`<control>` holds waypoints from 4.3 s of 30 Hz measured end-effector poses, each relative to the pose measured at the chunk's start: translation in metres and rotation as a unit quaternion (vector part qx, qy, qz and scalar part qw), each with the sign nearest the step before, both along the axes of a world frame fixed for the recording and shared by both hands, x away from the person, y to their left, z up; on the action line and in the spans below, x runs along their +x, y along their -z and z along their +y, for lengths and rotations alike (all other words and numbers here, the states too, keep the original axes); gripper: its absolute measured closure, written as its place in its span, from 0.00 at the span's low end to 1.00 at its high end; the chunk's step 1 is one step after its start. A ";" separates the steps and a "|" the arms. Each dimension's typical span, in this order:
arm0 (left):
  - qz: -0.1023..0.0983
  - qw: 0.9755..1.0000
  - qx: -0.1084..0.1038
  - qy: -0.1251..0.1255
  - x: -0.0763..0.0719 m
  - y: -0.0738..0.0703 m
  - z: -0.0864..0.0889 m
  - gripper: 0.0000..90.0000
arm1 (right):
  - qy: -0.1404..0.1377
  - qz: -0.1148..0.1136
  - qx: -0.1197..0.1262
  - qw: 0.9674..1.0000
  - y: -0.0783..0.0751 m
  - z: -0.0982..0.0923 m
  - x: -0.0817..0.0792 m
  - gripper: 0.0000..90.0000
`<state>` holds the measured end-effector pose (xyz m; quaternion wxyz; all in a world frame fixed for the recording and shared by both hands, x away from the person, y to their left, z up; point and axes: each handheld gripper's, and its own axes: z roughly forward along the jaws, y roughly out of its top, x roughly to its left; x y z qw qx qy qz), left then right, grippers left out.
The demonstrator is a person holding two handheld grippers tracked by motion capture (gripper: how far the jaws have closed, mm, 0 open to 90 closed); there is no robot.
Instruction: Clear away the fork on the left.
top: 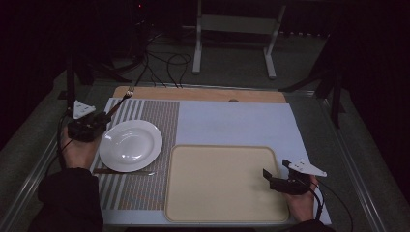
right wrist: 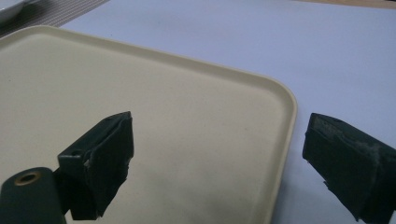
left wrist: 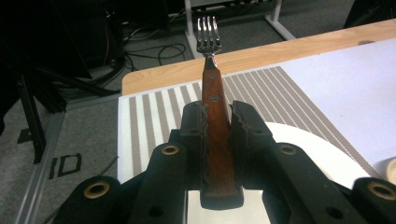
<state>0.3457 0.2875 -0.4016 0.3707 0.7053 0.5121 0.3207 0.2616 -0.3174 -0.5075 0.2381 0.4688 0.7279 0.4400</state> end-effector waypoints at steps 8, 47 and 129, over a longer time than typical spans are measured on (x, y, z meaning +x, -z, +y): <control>-0.007 1.000 0.000 -0.005 -0.014 -0.002 -0.021 0.84 | 0.000 -0.001 -0.001 1.000 -0.001 0.000 -0.001 0.10; -0.005 1.000 -0.022 -0.002 -0.077 0.041 -0.112 0.84 | -0.003 -0.003 -0.003 1.000 -0.003 -0.001 -0.001 0.10; 0.036 0.992 -0.119 0.037 -0.135 0.078 -0.150 0.24 | -0.009 0.000 -0.006 1.000 -0.001 0.000 0.000 0.10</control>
